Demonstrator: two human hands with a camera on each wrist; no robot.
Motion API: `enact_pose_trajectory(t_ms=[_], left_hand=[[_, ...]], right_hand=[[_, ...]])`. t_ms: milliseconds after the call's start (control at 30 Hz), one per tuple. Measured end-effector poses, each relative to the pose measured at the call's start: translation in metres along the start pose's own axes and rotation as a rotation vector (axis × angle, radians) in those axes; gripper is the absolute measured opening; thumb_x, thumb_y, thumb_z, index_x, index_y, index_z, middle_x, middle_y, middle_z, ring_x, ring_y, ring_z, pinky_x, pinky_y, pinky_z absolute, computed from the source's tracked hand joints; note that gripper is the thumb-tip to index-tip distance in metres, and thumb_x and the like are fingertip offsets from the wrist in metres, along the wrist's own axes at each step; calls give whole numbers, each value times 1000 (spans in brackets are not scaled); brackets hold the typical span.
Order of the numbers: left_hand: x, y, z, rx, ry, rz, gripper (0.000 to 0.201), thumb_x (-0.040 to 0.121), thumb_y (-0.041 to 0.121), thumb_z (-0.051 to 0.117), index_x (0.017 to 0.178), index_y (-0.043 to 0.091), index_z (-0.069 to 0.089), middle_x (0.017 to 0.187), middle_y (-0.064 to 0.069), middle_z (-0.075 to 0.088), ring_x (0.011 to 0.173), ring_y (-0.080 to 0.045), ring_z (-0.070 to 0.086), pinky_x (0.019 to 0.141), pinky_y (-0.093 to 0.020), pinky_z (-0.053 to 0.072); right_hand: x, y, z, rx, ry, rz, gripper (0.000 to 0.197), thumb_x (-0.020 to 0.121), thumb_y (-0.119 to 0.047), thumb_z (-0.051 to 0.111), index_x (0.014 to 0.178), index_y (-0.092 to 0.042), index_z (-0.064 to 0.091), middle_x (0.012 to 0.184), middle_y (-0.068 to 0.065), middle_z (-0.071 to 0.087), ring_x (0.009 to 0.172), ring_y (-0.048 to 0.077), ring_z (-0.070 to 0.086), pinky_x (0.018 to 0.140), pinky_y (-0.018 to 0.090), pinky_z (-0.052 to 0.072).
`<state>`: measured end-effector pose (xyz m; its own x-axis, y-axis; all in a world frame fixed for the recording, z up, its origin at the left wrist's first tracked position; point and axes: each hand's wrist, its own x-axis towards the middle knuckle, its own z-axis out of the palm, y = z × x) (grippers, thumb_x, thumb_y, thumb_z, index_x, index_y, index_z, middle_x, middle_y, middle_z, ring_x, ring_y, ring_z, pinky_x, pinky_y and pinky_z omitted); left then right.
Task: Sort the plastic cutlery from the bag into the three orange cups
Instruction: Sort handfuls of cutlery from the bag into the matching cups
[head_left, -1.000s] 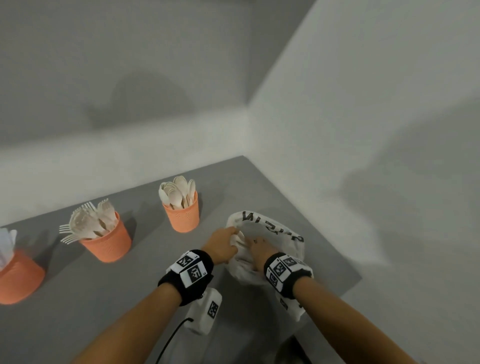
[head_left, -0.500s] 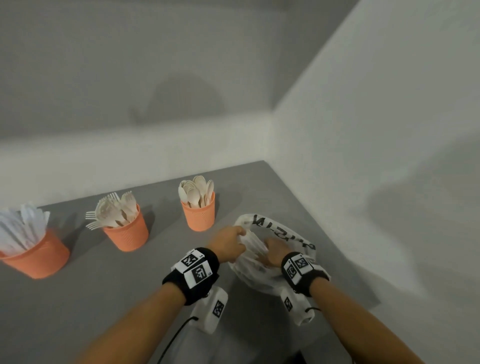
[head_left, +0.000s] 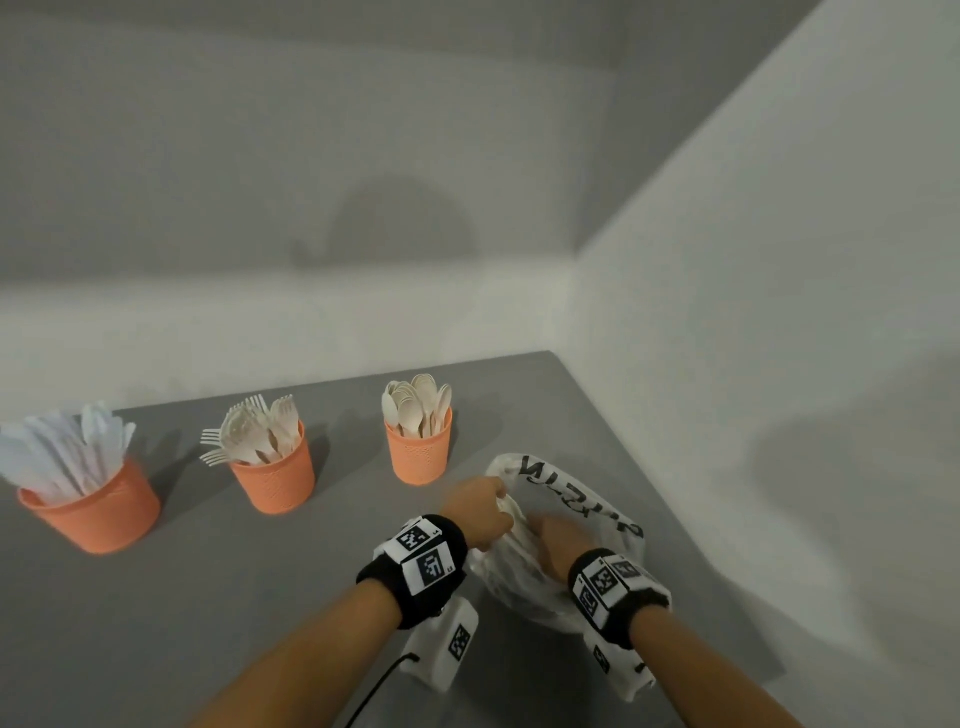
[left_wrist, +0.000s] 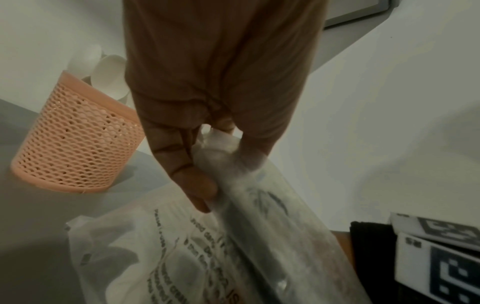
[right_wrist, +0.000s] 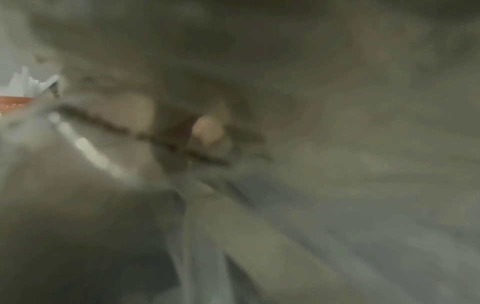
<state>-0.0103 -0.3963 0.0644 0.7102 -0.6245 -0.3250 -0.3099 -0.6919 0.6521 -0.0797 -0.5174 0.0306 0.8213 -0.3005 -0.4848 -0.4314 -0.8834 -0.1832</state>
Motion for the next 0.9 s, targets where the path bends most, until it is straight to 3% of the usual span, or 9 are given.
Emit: enact_pose_trajectory(t_ms=[67,167,367,500,600,700,733,833,900], left_hand=[[0,1,-3,30,1,-1,37,88,10,46,124,2,49,115,-20,58,76,-33,66,69,-35,55],[-1,0,-6,58,6,-1,35,86,8,46,118,-3,54,112,-23,61,75,-30,64,72,-36,56],[1,-2,-7,104,53,-29,33,85,9,46,115,-3,53,111,-21,61,74,-26,56,76,-37,54],[2,2,-9,136,84,-38,24,88,10,45,103,-4,56,107,-20,63,74,-24,52,69,-32,47],[3,4,-10,61,90,-64,24,90,13,48,106,-3,56,110,-18,63,79,-26,57,71,-32,48],[7,2,-8,16,49,-96,27,90,10,47,111,-4,57,115,-19,61,85,-27,59,80,-35,52],[6,1,-8,7,29,-109,28,89,8,48,113,-5,57,118,-19,60,90,-28,61,84,-37,53],[1,3,-9,-127,-7,-203,35,85,5,60,119,-4,57,129,-18,53,113,-32,54,94,-35,46],[-2,5,-9,-273,-30,-213,36,89,6,54,124,-4,53,123,-22,55,107,-34,58,87,-36,50]], right_hand=[[-4,-1,-3,19,-11,8,45,97,-26,45,136,-6,37,144,15,39,132,30,37,110,35,27],[-8,-4,-4,31,-12,2,50,97,-25,44,141,-6,30,147,16,33,135,30,32,111,34,25],[-4,-1,-7,80,65,-42,39,97,-20,42,133,-7,40,138,10,47,127,26,44,106,31,31],[-8,4,-15,197,130,-100,35,95,-20,45,128,-7,46,126,14,58,115,27,55,94,27,39],[-12,7,-16,277,161,-148,41,95,-32,47,131,-13,44,124,9,60,113,24,57,93,25,41],[-20,7,-14,326,165,-209,78,77,-69,35,131,-14,46,127,6,58,117,21,55,97,23,38],[-21,7,-13,343,164,-210,77,78,-68,36,131,-12,45,128,6,57,118,20,53,98,23,37],[-20,8,-10,369,235,-214,39,94,-27,50,129,-9,46,125,10,58,115,22,55,99,24,39],[-18,10,-7,387,248,-234,37,94,-21,51,129,-9,46,121,9,59,108,19,56,92,16,40]])
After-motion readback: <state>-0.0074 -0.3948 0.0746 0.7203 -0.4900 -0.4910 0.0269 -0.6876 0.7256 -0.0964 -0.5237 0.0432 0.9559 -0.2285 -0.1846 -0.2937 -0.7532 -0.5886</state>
